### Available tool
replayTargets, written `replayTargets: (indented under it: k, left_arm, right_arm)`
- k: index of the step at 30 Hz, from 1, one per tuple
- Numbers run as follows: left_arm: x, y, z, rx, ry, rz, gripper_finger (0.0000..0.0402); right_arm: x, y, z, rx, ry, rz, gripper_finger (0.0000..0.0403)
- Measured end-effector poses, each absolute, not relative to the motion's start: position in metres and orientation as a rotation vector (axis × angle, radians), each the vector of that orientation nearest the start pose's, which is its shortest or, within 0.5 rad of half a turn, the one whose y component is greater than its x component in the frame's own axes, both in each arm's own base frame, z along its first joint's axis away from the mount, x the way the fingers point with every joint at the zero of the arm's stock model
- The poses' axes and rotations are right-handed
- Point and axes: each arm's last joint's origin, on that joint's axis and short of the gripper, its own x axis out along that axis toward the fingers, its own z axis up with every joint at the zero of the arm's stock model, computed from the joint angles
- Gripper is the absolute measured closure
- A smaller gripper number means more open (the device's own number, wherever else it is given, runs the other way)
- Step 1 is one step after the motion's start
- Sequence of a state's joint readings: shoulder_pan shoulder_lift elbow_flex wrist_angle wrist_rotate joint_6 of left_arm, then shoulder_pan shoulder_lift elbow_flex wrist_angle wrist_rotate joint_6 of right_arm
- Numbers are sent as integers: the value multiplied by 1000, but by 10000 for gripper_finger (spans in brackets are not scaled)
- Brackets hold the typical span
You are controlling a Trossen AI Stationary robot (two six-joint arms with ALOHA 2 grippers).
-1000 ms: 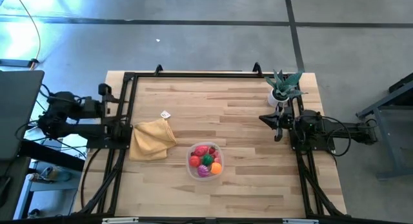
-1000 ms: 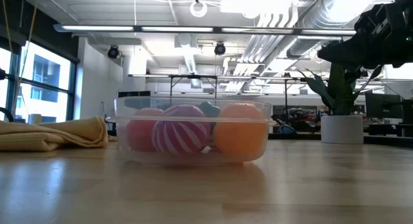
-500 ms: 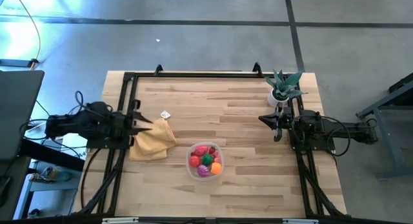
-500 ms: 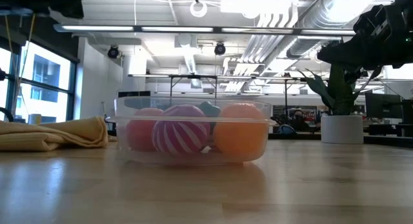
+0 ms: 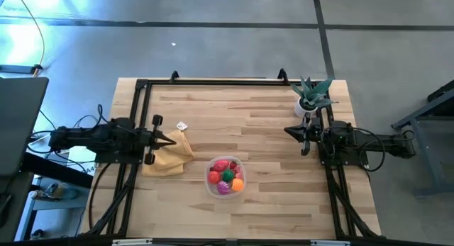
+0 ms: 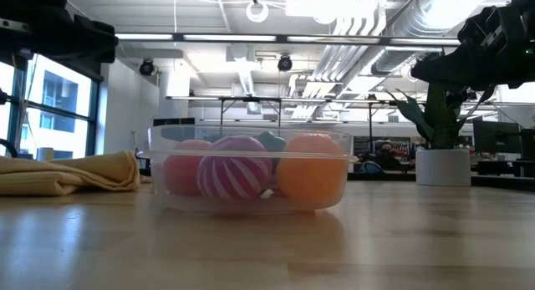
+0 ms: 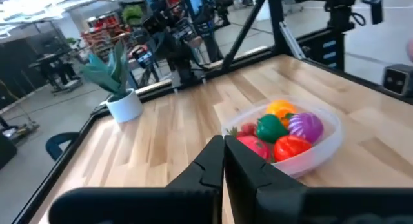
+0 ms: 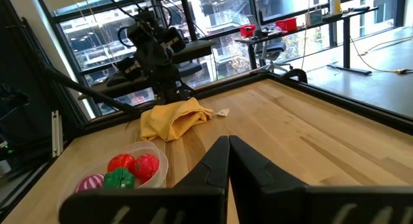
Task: Pick and placing Produce into tupperware
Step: Return to Home Position
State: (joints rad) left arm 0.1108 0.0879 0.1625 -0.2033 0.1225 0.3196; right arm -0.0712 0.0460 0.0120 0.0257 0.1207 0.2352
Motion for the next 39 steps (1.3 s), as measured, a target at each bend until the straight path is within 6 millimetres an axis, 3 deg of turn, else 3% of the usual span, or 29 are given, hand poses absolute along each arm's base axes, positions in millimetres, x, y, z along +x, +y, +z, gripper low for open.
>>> replayTargets:
  k: [17, 39]
  left_arm:
    - [102, 8, 163, 303, 59, -10, 389]
    - [102, 9, 163, 383, 63, 7, 389]
  right_arm:
    - [99, -11, 166, 234, -14, -192, 402]
    - [99, -11, 167, 234, -15, -192, 402]
